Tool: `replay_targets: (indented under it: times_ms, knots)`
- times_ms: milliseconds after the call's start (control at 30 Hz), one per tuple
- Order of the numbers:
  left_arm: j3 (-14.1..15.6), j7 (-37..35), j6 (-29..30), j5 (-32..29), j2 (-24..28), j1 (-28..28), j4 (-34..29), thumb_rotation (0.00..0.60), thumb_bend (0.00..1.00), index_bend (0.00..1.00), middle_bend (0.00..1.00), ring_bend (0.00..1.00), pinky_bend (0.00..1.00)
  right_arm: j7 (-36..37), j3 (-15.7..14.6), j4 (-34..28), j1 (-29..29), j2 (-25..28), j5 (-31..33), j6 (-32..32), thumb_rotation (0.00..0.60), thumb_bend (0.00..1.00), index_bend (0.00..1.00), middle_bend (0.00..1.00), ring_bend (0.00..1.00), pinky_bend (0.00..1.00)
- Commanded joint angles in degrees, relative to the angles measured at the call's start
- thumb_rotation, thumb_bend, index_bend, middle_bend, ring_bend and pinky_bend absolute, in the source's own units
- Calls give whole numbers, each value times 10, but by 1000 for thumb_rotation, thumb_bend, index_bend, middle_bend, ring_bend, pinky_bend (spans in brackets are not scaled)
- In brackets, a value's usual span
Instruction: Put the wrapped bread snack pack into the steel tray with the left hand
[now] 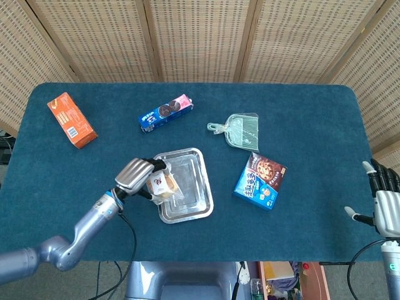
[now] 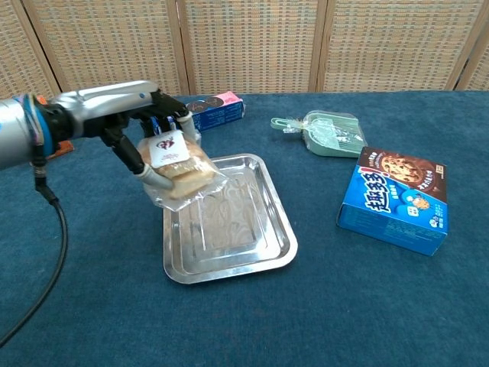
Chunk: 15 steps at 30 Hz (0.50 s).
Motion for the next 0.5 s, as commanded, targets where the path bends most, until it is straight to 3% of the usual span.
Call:
replay_targets:
  times_ms: [33,133,200,267,333,400,500]
  knots:
    - [-8,34,-13,-36,-42,-28,32,600,0,387,540,414,484,3,0,0,0,2,3,-3,600,0,4,0,0,0]
    - [-13,38,-11,-49,-76,-42,67,600,0,367,525,413,483,7,0,0,1,4,6,-7,600,0,4,0,0,0]
    - [-14,40,-17,-58,-97,-52,93,600,0,338,446,379,458,10,1,0,1,7,11,-12,600,0,4,0,0,0]
    - [-12,44,-34,-79,-110,-61,109,600,0,176,194,195,304,14,2,-1,2,11,16,-17,600,0,4,0,0,0]
    - [-8,54,-54,-105,-111,-69,110,600,0,35,29,38,128,18,3,-1,3,12,17,-19,600,0,4,0,0,0]
    - [-4,71,-65,-131,-109,-76,106,600,0,0,0,0,26,22,3,0,3,13,16,-20,600,0,4,0,0,0]
    - [-4,82,-59,-151,-105,-79,89,600,0,0,0,0,0,25,3,2,3,14,15,-20,600,0,4,0,0,0]
